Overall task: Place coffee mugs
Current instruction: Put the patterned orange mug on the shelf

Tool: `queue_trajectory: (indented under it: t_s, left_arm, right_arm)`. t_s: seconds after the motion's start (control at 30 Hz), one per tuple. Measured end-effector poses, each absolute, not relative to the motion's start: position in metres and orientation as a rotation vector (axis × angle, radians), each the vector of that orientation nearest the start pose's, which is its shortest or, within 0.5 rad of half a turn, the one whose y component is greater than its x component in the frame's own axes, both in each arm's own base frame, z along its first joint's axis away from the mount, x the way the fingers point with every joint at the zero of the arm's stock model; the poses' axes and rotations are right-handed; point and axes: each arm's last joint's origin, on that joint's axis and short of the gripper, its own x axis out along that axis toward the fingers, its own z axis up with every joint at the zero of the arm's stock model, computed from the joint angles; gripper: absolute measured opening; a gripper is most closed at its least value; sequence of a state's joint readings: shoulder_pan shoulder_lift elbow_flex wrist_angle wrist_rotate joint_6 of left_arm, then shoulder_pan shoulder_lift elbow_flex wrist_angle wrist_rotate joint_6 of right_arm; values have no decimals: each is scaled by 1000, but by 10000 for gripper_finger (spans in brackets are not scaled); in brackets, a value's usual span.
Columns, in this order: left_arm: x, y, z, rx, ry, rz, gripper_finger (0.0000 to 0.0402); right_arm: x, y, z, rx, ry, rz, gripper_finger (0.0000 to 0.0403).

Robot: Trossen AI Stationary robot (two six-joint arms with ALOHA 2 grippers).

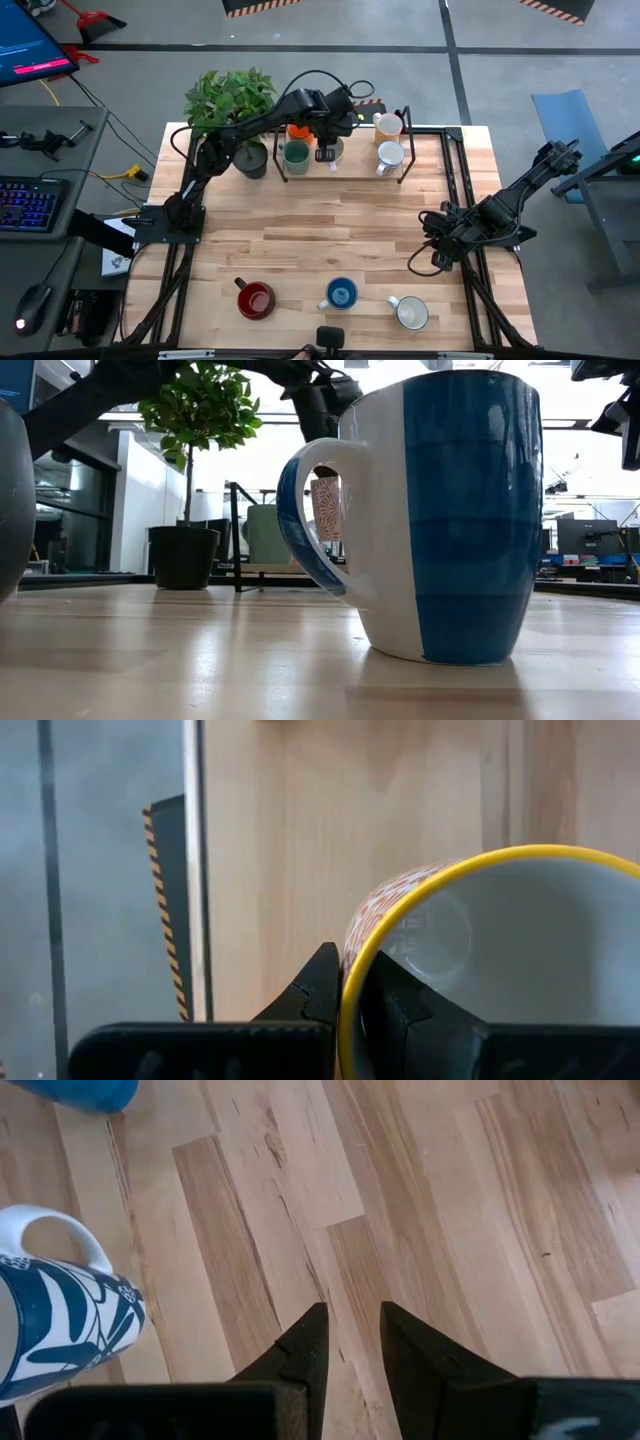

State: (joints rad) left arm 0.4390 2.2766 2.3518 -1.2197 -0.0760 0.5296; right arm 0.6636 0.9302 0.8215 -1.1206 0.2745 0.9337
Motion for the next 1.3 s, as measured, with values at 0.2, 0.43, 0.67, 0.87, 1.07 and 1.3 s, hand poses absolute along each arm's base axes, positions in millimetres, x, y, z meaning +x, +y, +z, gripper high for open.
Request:
queue_trajectory:
  t_s: [0.2, 0.43, 0.67, 0.87, 1.07, 1.3]
  left_arm:
    - [436, 207, 269, 246, 1254, 120, 12]
    - [436, 208, 263, 237, 1273, 98, 12]
    - [434, 209, 263, 227, 1286, 94, 11]
    - [434, 209, 263, 211, 1287, 104, 24]
    - [434, 209, 263, 210, 1287, 102, 34]
    - [434, 209, 263, 202, 1282, 119, 34]
  right_arm:
    - [119, 83, 258, 269, 1121, -195, 73]
    - [118, 82, 258, 266, 1122, -197, 73]
    - [118, 82, 258, 266, 1122, -197, 73]
    - [118, 82, 258, 266, 1122, -197, 73]
    - [118, 82, 258, 266, 1122, -197, 73]
    - [118, 82, 258, 265, 1122, -197, 73]
